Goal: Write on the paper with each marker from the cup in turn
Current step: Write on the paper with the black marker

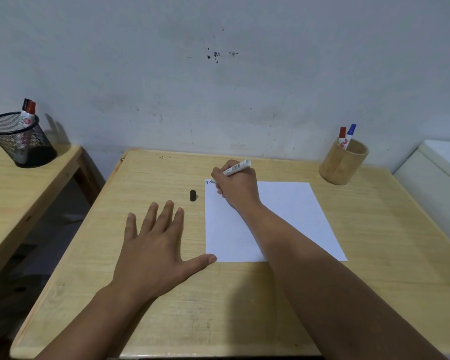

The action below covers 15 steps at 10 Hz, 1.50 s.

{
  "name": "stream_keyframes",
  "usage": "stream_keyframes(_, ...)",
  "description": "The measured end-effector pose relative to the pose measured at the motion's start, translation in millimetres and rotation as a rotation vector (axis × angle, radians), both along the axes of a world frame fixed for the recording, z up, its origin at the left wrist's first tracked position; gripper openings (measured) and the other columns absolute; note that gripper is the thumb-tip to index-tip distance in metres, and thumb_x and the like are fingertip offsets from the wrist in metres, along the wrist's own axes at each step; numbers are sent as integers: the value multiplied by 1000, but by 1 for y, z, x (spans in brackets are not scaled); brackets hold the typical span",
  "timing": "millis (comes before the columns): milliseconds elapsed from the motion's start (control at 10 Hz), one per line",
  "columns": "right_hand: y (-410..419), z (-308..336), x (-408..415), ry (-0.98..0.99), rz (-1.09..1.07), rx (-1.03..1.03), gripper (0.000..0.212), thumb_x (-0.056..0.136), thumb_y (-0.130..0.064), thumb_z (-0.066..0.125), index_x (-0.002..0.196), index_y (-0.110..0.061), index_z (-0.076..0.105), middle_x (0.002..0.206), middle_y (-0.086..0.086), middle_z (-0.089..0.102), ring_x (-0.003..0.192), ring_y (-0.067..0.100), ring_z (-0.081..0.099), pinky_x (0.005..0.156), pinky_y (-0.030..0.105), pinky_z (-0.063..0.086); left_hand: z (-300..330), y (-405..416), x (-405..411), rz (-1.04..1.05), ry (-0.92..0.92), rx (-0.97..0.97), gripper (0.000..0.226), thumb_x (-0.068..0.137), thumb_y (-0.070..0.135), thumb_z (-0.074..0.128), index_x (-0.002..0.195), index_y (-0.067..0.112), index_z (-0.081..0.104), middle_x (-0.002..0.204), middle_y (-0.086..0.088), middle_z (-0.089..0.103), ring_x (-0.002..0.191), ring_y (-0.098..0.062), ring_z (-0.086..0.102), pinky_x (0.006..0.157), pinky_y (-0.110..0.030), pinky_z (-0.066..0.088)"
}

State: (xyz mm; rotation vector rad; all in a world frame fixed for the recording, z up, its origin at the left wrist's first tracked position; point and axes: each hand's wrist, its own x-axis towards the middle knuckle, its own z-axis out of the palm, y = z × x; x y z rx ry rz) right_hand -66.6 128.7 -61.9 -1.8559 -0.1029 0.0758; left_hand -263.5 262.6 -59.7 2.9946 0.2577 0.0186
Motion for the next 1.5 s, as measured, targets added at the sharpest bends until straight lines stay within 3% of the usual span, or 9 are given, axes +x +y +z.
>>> stream_keyframes(400,-3,2,1,40,-40,106,27,84,-25,73,63,-19,59,64,8,74,52,20,68,60,37,58,0,1,-1,-4,-17,-18,130,66,108,12,167,26,19,176,3,3,163,-22,-7,128,-59,-2)
stream_keyframes(700,-1,1,3,85,-57,147,27,80,-32,72,59,-23,57,72,14,77,52,22,65,61,40,53,2,1,-1,-1,20,3,130,65,108,9,167,28,16,177,4,-1,162,-22,-9,128,-58,-3)
stream_keyframes(900,-2,17,8,129,108,228,43,93,-46,83,83,-11,61,65,9,63,51,20,52,49,28,41,13,-1,-1,11,42,-53,132,62,110,11,166,29,21,176,4,6,163,-22,-4,128,-58,-1)
stream_keyframes(1000,-6,39,9,59,151,237,45,96,-43,82,87,-2,65,69,13,59,49,17,43,47,24,36,29,-2,5,64,-43,-173,116,69,104,9,155,34,41,166,8,35,154,-21,28,122,-53,24)
stream_keyframes(1100,-19,64,9,26,189,174,26,95,-25,84,89,-6,67,66,9,64,45,12,54,45,18,40,41,0,28,146,-227,-310,73,90,79,39,146,35,52,148,8,53,130,-20,53,101,-45,47)
stream_keyframes(1200,-35,88,1,84,298,188,21,104,-8,68,124,-13,73,101,9,84,73,18,79,59,23,57,43,3,60,130,-268,-377,52,95,50,61,145,36,54,140,7,57,116,-16,63,89,-40,54)
stream_keyframes(1300,-51,101,-7,168,264,299,35,108,-5,50,129,-18,75,117,11,83,95,32,84,78,39,66,37,8,85,99,-217,-351,39,96,44,65,133,32,65,126,6,65,109,-16,67,83,-36,54)
stream_keyframes(1400,-70,101,-13,213,281,368,26,106,-13,57,125,-14,76,111,14,82,85,32,81,75,42,67,31,8,94,107,-209,-350,16,97,32,68,107,25,78,109,4,74,101,-20,68,80,-34,53)
stream_keyframes(1500,-86,91,-22,170,354,233,24,103,-7,66,126,-13,69,109,18,80,76,27,76,69,39,67,30,9,94,187,-272,-565,5,91,21,76,96,22,77,91,4,79,91,-20,73,75,-32,53)
